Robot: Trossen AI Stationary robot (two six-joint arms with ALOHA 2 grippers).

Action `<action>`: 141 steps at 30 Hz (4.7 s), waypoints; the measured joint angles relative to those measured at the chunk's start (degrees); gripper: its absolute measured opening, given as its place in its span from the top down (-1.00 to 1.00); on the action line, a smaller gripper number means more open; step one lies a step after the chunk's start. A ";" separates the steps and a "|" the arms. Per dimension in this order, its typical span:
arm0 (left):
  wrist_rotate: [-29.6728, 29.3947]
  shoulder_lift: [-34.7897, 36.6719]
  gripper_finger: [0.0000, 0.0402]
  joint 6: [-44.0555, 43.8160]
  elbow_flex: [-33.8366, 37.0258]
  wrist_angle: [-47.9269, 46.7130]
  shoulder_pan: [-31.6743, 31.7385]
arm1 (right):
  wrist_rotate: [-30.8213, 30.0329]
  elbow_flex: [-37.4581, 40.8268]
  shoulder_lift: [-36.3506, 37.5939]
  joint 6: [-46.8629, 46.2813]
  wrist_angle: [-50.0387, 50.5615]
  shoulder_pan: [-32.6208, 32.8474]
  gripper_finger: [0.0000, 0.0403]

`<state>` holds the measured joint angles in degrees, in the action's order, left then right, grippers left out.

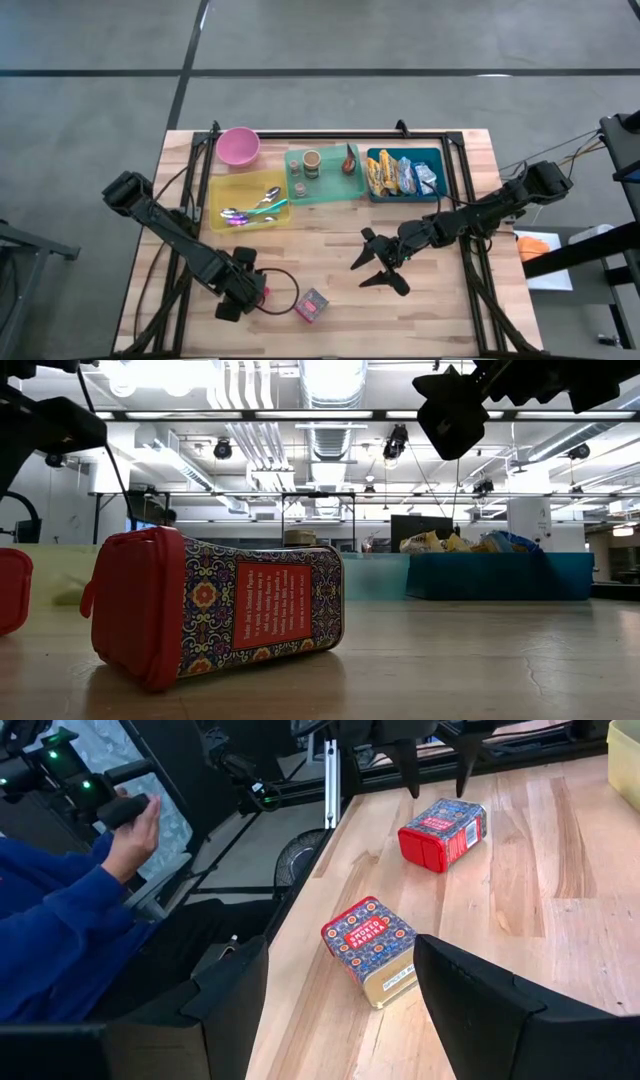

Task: Pick & Place Food Item
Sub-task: Put the left red seasoning can into the green bin

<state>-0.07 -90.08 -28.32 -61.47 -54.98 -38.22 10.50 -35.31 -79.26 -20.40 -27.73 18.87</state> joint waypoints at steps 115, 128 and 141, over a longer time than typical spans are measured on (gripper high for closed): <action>0.85 4.48 -0.74 14.32 20.65 32.37 2.43 | -0.02 0.00 0.00 0.00 0.11 -0.02 -0.24; -0.05 4.48 -0.44 11.74 20.63 32.61 2.58 | -0.02 0.00 0.00 0.00 0.15 -0.01 -0.24; -2.34 4.48 -0.60 13.52 20.57 35.50 3.57 | -0.02 0.00 0.00 0.00 0.17 -0.02 -0.24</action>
<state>-2.41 -85.60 -14.80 -40.91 -19.49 -34.65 10.48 -35.31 -79.26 -20.40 -27.55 18.85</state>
